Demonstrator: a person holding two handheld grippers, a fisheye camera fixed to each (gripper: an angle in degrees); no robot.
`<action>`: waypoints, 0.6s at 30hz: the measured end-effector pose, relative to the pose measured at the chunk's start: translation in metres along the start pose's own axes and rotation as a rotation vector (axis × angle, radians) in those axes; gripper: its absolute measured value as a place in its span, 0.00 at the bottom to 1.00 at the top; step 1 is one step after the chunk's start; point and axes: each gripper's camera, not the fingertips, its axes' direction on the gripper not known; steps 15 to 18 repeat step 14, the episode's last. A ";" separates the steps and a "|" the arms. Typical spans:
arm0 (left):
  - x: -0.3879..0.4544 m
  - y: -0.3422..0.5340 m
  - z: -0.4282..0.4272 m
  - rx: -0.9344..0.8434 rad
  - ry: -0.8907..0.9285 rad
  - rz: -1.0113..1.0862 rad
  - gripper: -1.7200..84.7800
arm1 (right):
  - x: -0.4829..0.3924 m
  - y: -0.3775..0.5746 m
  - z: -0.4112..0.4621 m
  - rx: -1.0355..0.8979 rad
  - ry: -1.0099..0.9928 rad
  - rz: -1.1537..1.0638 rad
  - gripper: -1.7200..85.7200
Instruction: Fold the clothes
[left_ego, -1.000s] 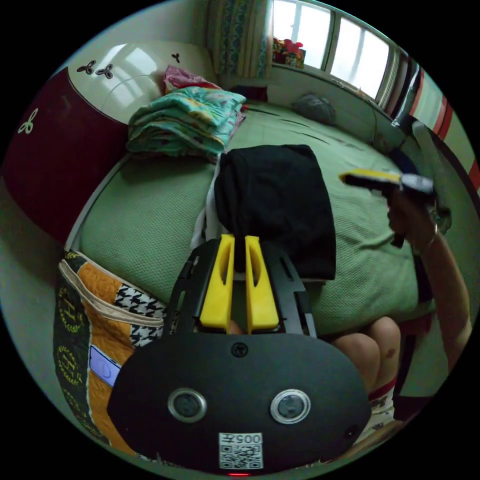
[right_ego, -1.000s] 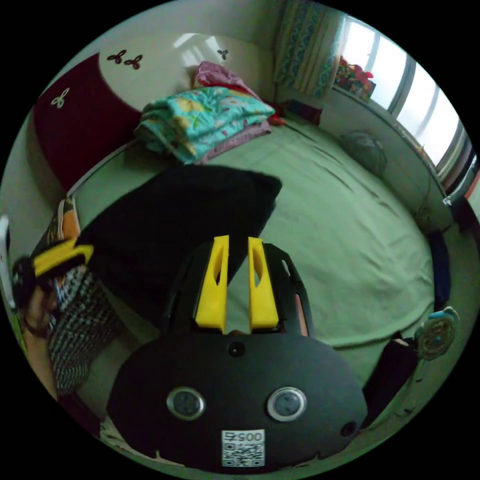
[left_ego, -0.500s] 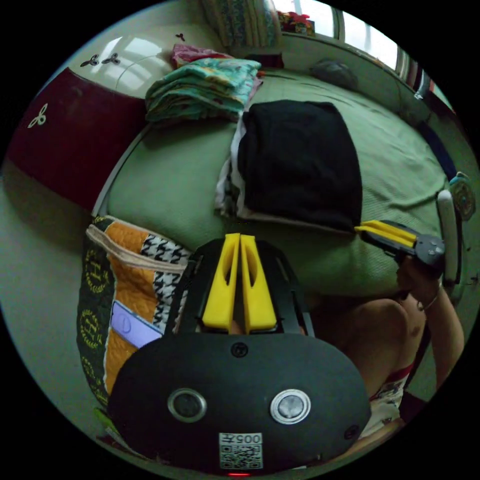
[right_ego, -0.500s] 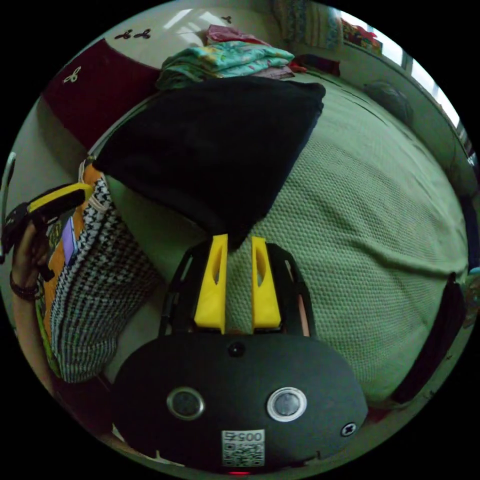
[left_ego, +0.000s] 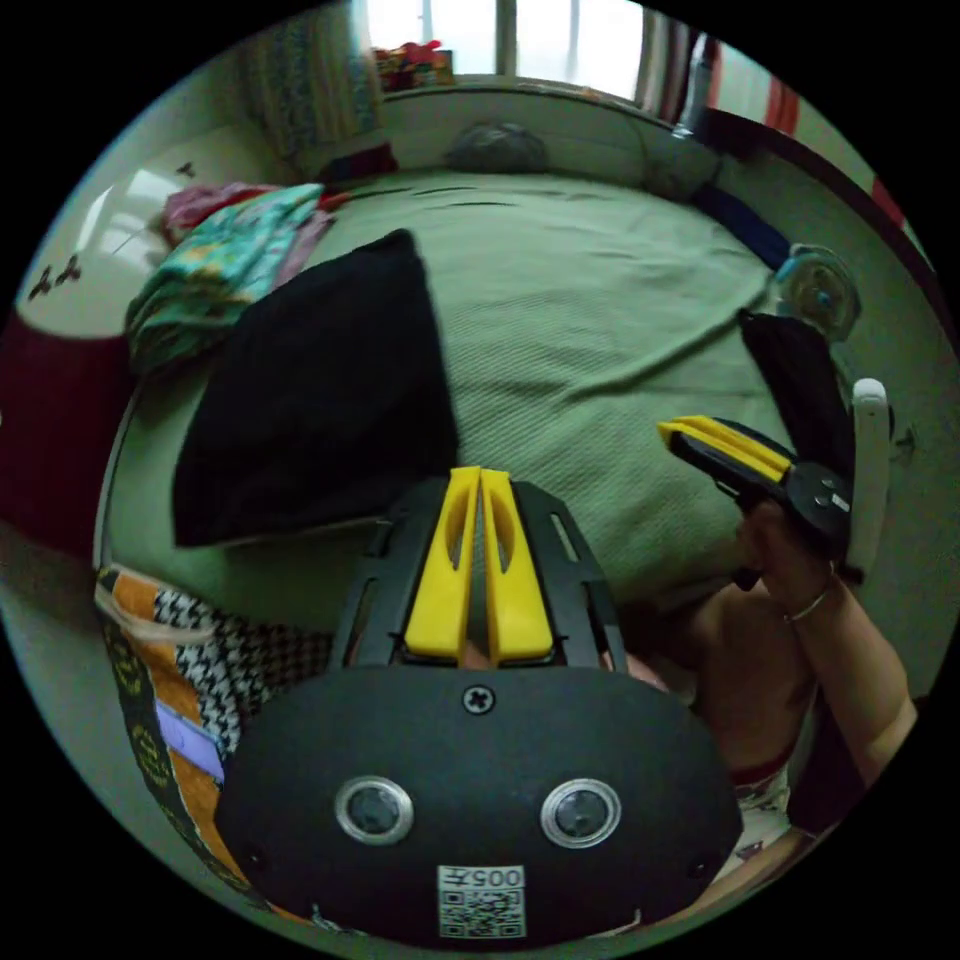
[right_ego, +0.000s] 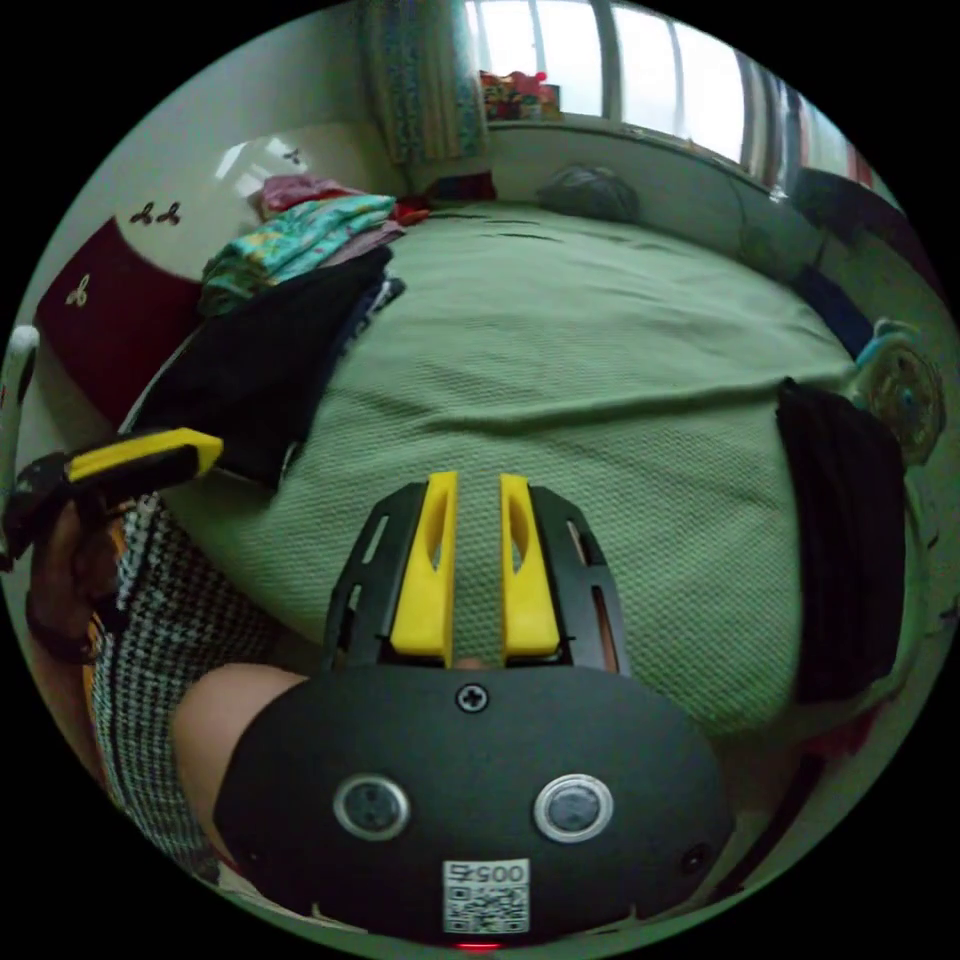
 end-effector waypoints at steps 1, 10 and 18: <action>0.012 -0.009 0.005 0.004 0.009 0.017 0.02 | 0.017 0.007 -0.006 0.030 0.003 0.023 0.10; 0.177 -0.116 0.086 0.030 0.113 0.221 0.01 | 0.130 0.057 -0.026 0.016 0.132 0.127 0.11; 0.233 -0.144 0.118 -0.048 0.127 0.233 0.01 | 0.165 0.081 -0.035 0.029 0.199 0.148 0.11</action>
